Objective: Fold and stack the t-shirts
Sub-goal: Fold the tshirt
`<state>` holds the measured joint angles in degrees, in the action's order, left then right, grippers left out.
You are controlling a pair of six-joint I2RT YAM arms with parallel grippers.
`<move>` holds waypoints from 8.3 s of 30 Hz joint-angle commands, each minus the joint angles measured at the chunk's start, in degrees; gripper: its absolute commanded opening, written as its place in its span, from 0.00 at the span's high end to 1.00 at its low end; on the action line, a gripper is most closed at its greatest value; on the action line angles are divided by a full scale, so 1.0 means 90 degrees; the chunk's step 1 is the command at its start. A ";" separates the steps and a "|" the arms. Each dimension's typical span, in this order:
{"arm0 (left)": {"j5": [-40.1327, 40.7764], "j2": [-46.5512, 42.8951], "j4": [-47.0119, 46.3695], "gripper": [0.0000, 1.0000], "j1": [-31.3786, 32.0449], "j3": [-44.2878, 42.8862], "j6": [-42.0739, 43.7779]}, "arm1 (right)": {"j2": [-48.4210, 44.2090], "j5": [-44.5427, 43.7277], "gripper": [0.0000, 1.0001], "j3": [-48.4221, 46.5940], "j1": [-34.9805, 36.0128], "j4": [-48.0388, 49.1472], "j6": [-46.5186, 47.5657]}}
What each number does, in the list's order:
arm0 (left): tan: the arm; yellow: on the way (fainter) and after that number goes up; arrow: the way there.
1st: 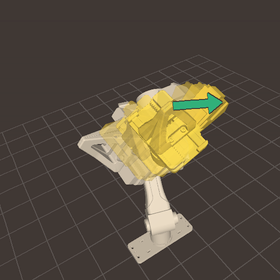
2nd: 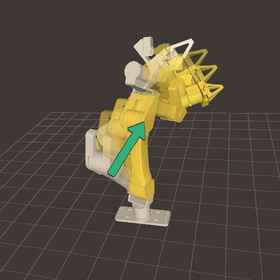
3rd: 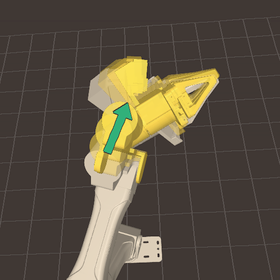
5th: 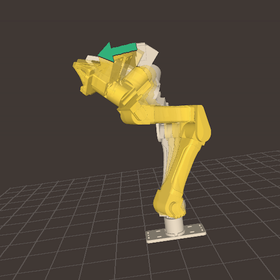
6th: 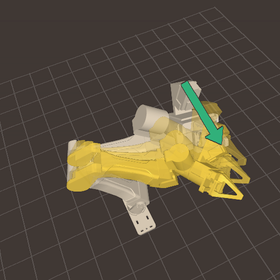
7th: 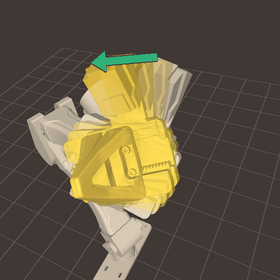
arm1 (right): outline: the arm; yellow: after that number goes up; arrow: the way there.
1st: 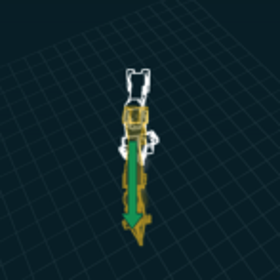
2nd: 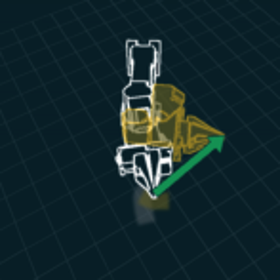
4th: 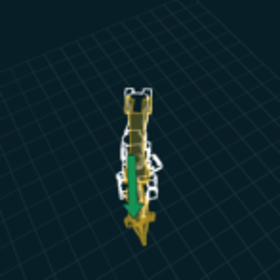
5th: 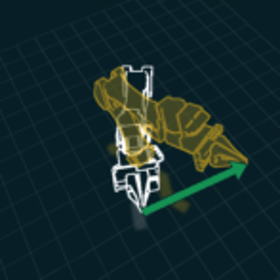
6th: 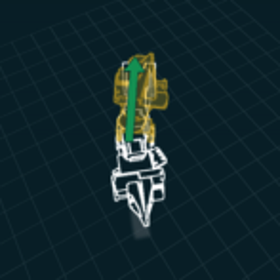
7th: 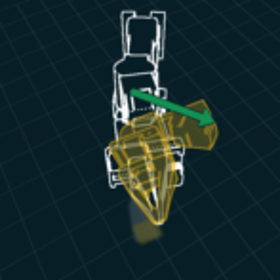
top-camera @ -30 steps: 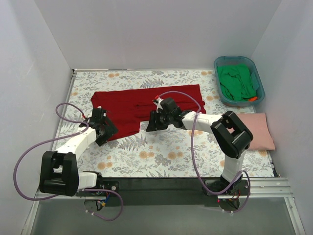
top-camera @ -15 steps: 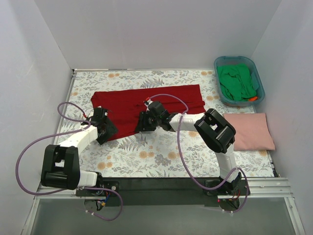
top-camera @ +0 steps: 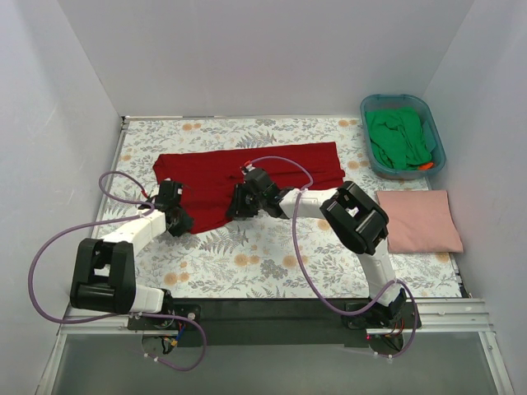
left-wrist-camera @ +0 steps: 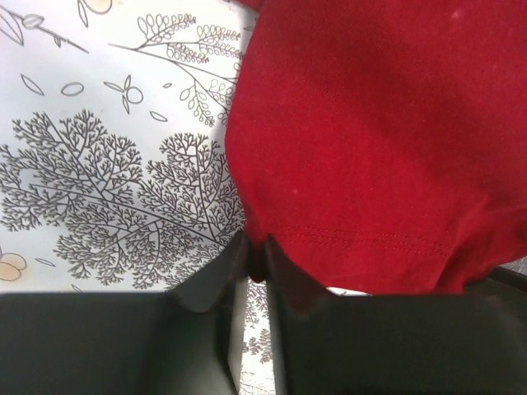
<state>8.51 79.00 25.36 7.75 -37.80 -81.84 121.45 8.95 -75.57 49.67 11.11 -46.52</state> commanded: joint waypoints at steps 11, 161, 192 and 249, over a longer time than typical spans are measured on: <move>0.0265 -0.0058 0.0463 1.00 0.0047 -0.1033 0.0128 | -0.0066 -0.0126 0.99 -0.0683 -0.0040 -0.0698 0.1018; 0.1398 0.2121 -0.0553 0.84 -0.1447 -0.1894 0.0402 | 0.0070 0.0374 0.81 -0.0890 -0.1954 -0.1498 0.3958; 0.1437 0.1945 -0.0523 0.81 -0.1447 -0.1923 0.0451 | -0.1736 -0.0136 0.62 0.0349 -0.4044 -0.1782 0.3997; 0.0714 0.3565 0.0355 0.39 -0.0226 -0.3766 0.0362 | -0.1726 -0.0506 0.57 0.1557 -0.2269 -0.4612 0.4476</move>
<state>14.81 106.94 27.59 8.05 -68.84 -82.00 107.07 1.45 -68.23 22.94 -18.28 -4.69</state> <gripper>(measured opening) 0.610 0.433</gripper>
